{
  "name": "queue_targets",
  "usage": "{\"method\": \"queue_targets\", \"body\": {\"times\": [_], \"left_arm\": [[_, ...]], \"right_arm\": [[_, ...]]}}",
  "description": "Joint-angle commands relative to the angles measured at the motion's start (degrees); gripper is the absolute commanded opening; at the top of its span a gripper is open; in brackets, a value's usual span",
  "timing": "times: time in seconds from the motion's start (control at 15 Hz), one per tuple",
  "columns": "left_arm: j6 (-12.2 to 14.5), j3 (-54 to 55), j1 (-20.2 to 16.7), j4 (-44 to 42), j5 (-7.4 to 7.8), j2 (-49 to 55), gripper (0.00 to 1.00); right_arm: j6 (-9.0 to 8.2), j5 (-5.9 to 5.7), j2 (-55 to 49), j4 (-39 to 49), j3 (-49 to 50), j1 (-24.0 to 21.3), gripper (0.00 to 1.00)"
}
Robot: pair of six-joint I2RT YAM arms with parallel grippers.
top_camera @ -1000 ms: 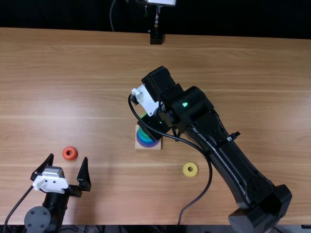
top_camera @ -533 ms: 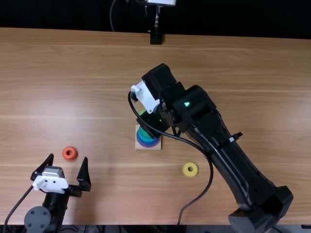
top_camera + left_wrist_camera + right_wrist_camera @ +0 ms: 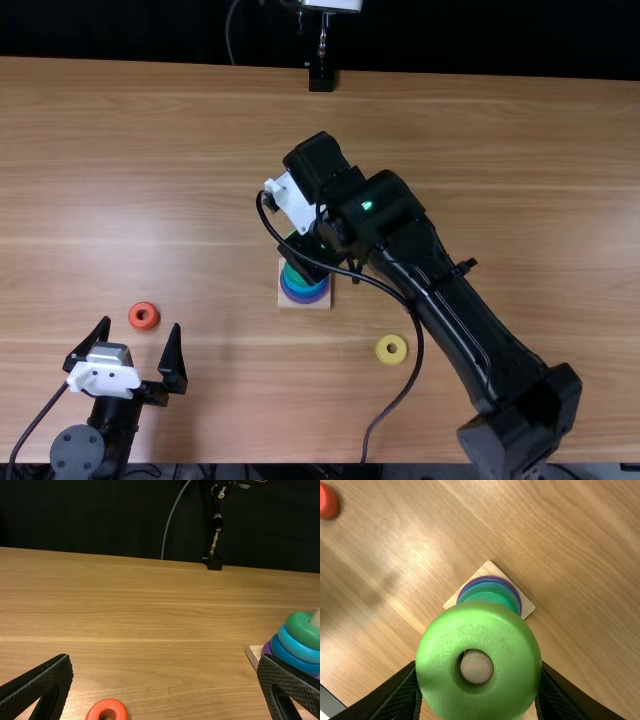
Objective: Build the Hanoi tower: stack the rings onto the peg from bottom to top in this color order: purple, dark blue, light blue, dark green, light green, yellow, orange.
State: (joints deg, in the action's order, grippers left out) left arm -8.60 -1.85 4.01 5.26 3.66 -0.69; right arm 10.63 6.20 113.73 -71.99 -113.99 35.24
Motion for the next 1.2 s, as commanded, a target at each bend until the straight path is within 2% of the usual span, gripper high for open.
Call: {"method": "queue_targets", "body": {"times": [0.0,0.2,0.27,0.4,0.47,0.87,1.13], "left_arm": [[0.2,1.8,-0.8,0.2,0.98,0.7,1.00],[0.3,1.8,-0.8,0.2,0.98,0.7,1.00],[0.3,1.8,-0.8,0.2,0.98,0.7,1.00],[0.3,1.8,-0.8,0.2,0.98,0.7,1.00],[0.3,1.8,-0.8,0.2,0.98,0.7,1.00],[0.2,1.8,-0.8,0.2,0.98,0.7,1.00],[0.3,1.8,-0.8,0.2,0.98,0.7,1.00]], "right_arm": [[0.65,0.24,0.5,0.0,-0.6,0.2,0.00],[0.44,0.34,0.4,0.0,-1.0,0.1,0.00],[0.12,0.45,0.3,-0.1,-1.2,0.2,0.17],[0.02,0.13,0.3,-1.1,-0.8,0.2,0.88],[-0.09,0.03,0.3,-2.0,-0.7,0.2,1.00],[-0.30,0.13,0.0,-0.7,-1.5,0.0,1.00],[-0.40,0.13,-1.1,6.2,0.0,-0.4,1.00]]}}
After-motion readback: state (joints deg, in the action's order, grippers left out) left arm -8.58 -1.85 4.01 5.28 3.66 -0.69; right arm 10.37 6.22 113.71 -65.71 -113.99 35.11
